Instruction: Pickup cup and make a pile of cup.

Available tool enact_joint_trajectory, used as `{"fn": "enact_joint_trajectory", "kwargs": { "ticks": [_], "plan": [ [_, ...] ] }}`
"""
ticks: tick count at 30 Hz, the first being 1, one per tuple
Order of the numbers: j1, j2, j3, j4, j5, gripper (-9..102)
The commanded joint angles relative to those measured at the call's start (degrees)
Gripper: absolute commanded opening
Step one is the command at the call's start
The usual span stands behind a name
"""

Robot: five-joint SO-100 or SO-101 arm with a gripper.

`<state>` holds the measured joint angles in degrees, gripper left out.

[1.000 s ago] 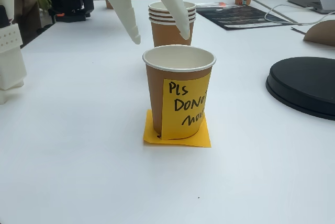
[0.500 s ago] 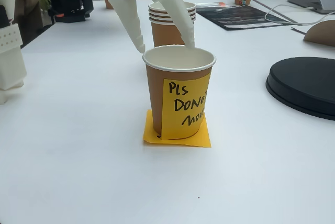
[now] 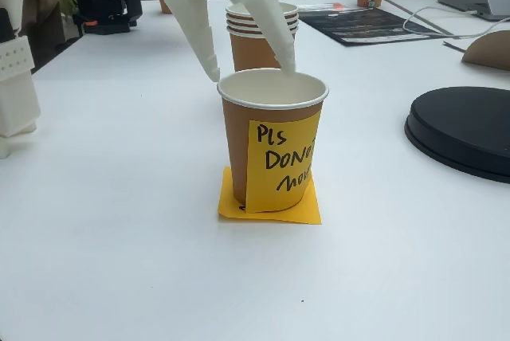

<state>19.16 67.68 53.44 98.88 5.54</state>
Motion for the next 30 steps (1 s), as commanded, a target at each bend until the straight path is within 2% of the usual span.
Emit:
{"fn": "enact_joint_trajectory", "kwargs": {
  "ticks": [1, 19, 30],
  "plan": [
    [-0.4, 1.2, 0.0, 0.4, 0.2, 31],
    [-0.4, -7.7, -0.9, 0.4, 0.7, 30],
    [-0.4, -15.8, -12.7, 1.1, 0.7, 30]
  ]
}}
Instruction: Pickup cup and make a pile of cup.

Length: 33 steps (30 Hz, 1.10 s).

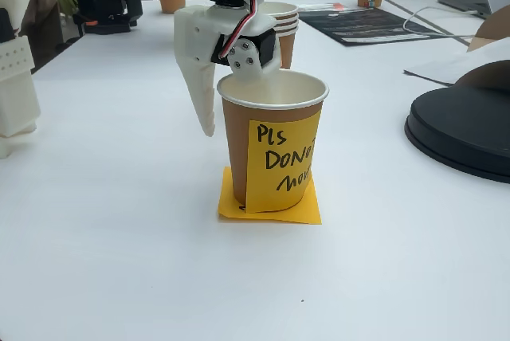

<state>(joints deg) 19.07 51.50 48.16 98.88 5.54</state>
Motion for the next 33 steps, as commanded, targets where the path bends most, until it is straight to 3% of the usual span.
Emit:
{"fn": "enact_joint_trajectory", "kwargs": {
  "ticks": [1, 11, 27, 33],
  "plan": [
    [-0.3, -0.1, -7.9, 1.1, 0.7, 30],
    [-0.3, -0.5, -7.9, 1.1, 0.7, 29],
    [-0.3, -0.6, -7.9, 1.0, 0.7, -6],
    [-0.3, -0.6, -7.8, 1.0, 0.7, -7]
  ]
}}
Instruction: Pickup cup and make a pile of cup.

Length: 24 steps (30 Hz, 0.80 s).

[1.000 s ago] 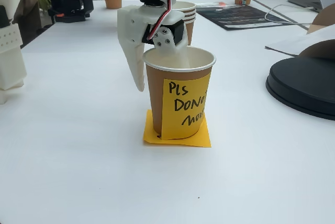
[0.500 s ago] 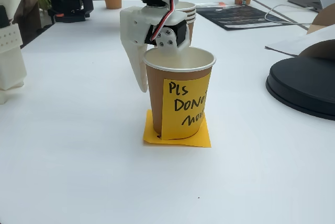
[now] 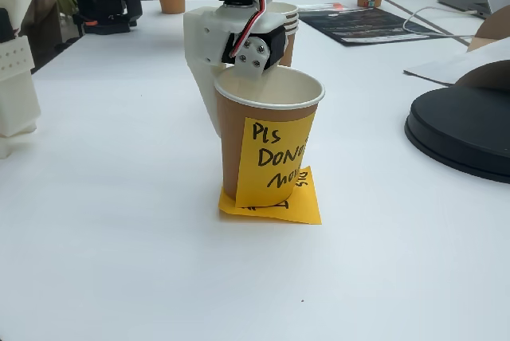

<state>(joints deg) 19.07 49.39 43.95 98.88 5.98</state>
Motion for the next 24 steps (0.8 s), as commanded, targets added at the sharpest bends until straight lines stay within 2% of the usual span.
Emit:
{"fn": "enact_joint_trajectory", "kwargs": {
  "ticks": [1, 10, 24],
  "plan": [
    [-0.3, 1.5, -3.6, 1.0, 0.3, -7],
    [-0.3, 2.6, -3.6, 0.9, 0.3, -7],
    [-0.3, 14.6, -3.4, 0.9, 0.3, -7]
  ]
}}
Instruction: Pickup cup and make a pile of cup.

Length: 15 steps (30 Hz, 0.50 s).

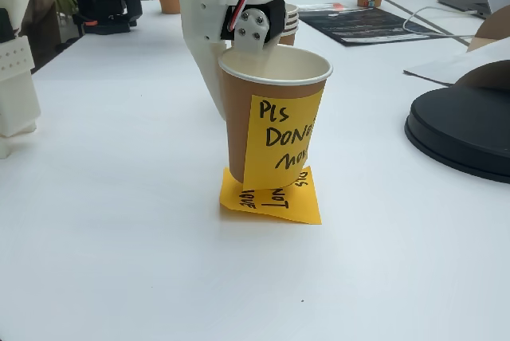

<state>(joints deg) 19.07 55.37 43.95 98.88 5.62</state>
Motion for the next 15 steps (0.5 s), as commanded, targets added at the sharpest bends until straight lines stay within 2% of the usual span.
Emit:
{"fn": "enact_joint_trajectory", "kwargs": {
  "ticks": [1, 15],
  "plan": [
    [-0.3, 9.3, -3.4, 0.9, 0.6, -7],
    [-0.5, 25.2, 8.5, 0.4, 0.6, -7]
  ]
}}
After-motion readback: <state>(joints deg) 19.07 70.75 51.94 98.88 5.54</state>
